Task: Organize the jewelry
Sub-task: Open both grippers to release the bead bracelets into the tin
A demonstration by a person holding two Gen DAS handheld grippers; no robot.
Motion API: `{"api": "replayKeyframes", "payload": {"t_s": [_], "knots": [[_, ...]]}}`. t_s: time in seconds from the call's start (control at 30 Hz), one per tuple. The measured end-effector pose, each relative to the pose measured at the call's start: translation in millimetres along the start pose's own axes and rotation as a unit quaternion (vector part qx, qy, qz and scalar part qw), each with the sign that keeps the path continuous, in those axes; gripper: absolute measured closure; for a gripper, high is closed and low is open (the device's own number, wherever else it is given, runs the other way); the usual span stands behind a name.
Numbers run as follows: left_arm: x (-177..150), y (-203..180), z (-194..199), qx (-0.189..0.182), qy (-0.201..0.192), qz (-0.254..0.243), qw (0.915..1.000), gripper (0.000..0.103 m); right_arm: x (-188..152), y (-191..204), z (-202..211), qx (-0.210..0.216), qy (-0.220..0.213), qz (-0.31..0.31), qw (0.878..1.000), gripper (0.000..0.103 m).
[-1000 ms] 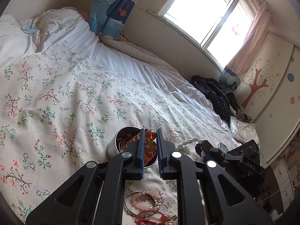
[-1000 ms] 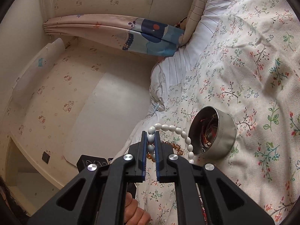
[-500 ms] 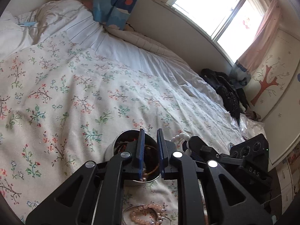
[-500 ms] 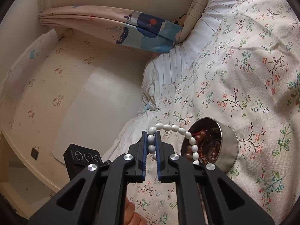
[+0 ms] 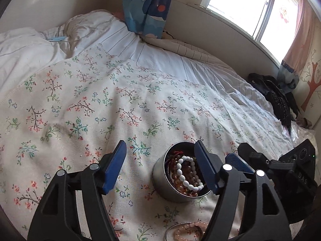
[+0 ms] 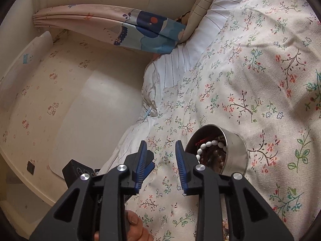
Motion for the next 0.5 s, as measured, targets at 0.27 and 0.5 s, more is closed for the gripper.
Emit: {"api": "replayKeyframes", "payload": {"t_s": [0.27,0.5], "knots": [[2,-6,5,0.037,-0.021,-0.051,0.9978,0.019,0,-6,-3,-0.012,0.004,-0.002,1.000,0.064],[1,-14,7,0.043,-0.030,-0.078,0.9955,0.016,-1,-12,-3,-0.020,0.003,-0.008,1.000,0.056]]}}
Point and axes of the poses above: each gripper's, at about its wrist camera, not at the fingertips, and z roughly against the way its jaws point, y to its left, x to its top, the point moved 9 cm from there along -z, roughly the way its jaws point, and after that the axes turned 6 degrees about -y, right-handed, at the moved point
